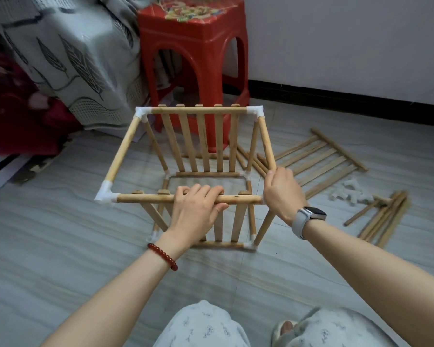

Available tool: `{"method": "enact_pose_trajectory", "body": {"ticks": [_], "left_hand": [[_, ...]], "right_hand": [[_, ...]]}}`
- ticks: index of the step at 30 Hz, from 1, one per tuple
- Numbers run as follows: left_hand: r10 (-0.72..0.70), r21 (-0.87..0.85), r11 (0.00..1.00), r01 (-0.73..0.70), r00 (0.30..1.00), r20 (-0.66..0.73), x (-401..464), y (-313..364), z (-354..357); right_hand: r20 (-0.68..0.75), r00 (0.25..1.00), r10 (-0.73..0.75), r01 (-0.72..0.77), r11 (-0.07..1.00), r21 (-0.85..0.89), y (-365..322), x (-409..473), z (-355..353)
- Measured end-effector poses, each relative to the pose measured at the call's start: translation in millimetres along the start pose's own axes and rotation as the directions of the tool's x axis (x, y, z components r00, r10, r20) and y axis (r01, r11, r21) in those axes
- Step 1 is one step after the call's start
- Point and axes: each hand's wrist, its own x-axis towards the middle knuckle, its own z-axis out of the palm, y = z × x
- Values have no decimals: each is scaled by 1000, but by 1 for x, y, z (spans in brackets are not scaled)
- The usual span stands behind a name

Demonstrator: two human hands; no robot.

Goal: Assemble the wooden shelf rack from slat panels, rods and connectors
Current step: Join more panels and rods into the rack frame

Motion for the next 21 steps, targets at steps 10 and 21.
{"method": "enact_pose_trajectory", "body": {"ticks": [10,21], "left_hand": [[-29,113,993,30,1000,-7,2,-8,-14],[-196,114,968,222,959,-203,141,-1,-45]], "right_hand": [[304,720,-624,684,565,-462,-10,-29,-16],[-167,803,-572,486,791,-371,-59,58,-56]]}}
